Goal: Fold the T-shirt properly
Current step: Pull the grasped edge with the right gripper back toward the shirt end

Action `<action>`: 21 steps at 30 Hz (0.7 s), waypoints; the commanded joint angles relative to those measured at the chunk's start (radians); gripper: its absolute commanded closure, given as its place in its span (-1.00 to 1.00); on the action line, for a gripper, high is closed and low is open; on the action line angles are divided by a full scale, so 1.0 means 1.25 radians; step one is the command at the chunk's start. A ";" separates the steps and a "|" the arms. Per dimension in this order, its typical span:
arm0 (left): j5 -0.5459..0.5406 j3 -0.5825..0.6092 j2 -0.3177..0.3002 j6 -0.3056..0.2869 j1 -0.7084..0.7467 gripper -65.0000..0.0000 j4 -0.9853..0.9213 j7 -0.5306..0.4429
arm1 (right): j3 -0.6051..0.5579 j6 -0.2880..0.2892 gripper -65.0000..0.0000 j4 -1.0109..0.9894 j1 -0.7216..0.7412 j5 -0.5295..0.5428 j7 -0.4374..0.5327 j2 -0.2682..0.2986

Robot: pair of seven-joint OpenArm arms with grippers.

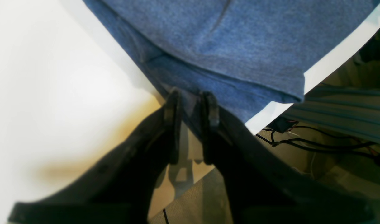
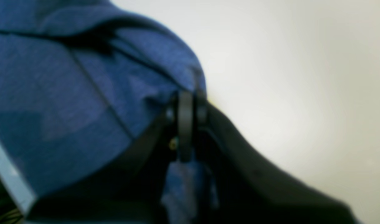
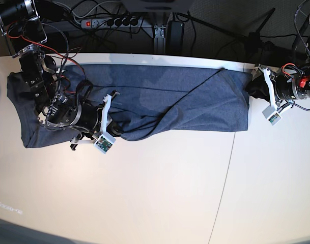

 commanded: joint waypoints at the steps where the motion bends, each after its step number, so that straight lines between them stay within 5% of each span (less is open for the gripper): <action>1: -0.010 -0.007 -0.016 -0.022 -0.008 0.56 0.012 -0.013 | 0.009 0.012 1.00 0.014 0.013 0.025 -0.002 0.007; 21: -0.029 -0.007 -0.029 -0.022 -0.009 0.56 0.012 -0.002 | 0.009 0.012 1.00 0.131 -0.133 0.009 -0.026 0.007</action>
